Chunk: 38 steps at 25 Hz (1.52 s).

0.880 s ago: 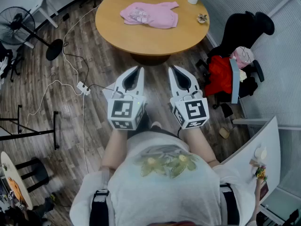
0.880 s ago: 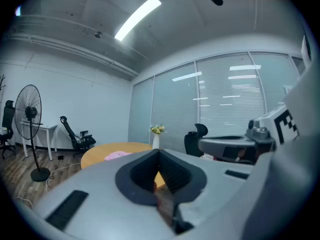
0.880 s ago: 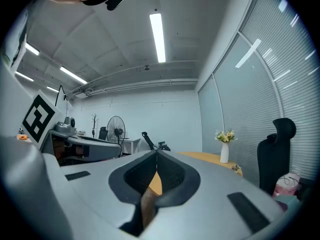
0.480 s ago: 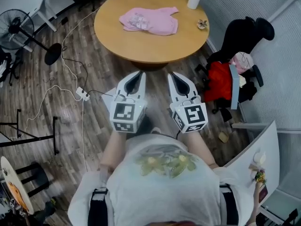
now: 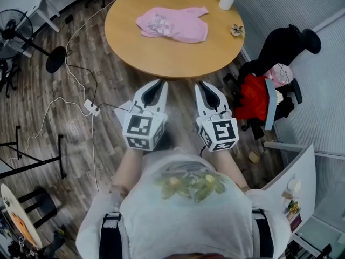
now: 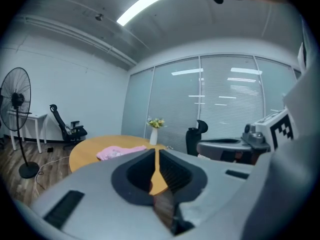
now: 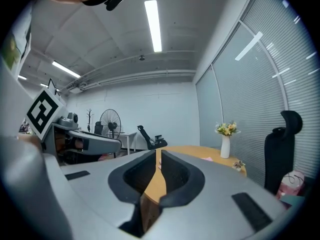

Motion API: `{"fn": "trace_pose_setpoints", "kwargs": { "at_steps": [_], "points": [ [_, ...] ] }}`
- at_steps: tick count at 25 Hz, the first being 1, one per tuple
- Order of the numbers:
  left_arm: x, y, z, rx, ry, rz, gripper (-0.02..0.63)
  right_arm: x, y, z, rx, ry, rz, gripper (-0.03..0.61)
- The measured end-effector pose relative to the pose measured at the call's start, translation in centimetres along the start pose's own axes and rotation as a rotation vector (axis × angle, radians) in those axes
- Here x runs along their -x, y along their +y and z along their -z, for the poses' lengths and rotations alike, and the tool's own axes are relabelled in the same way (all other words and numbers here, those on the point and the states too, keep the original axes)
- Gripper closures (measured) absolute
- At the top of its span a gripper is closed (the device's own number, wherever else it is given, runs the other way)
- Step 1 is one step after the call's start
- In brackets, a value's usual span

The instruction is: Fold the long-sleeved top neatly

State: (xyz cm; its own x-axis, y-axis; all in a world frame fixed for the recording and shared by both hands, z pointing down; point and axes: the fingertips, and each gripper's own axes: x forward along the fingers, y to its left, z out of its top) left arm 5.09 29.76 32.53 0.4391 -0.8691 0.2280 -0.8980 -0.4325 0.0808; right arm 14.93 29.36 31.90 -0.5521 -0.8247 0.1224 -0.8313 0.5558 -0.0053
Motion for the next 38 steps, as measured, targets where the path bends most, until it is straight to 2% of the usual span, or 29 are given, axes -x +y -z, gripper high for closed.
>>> {"fn": "trace_pose_setpoints", "kwargs": {
  "at_steps": [1,2,3,6,9,16,22,31,38],
  "points": [
    [-0.5,0.5,0.0,0.0,-0.001,0.001,0.596,-0.6,-0.2,0.0,-0.006,0.002,-0.002,0.553],
    [-1.0,1.1,-0.1,-0.001,0.001,0.004,0.548,-1.2,-0.4,0.0,-0.014,0.004,-0.006,0.529],
    [-1.5,1.7,-0.1,-0.002,0.006,0.011,0.477,-1.9,-0.6,-0.1,-0.024,0.008,-0.01,0.478],
    [-3.1,3.6,0.2,0.0,0.037,0.024,0.358,-4.1,-1.2,-0.1,-0.03,0.032,-0.008,0.383],
    [-4.4,6.0,0.4,0.006,0.065,0.008,0.347,-6.2,-1.9,0.2,-0.012,0.067,0.002,0.333],
    [-6.6,12.6,1.2,0.047,0.083,-0.016,0.347,-10.5,-3.1,0.9,-0.007,0.103,0.048,0.328],
    [-8.9,16.1,3.5,0.103,0.151,0.007,0.347,-12.8,-3.7,2.3,-0.021,0.154,0.076,0.328],
    [-13.1,19.4,6.0,0.19,0.217,-0.019,0.347,-16.9,-6.3,3.8,-0.021,0.214,0.059,0.328],
    [-18.2,23.7,7.3,0.255,0.272,-0.069,0.347,-23.5,-9.6,4.6,-0.007,0.273,0.001,0.328]
  ]
}}
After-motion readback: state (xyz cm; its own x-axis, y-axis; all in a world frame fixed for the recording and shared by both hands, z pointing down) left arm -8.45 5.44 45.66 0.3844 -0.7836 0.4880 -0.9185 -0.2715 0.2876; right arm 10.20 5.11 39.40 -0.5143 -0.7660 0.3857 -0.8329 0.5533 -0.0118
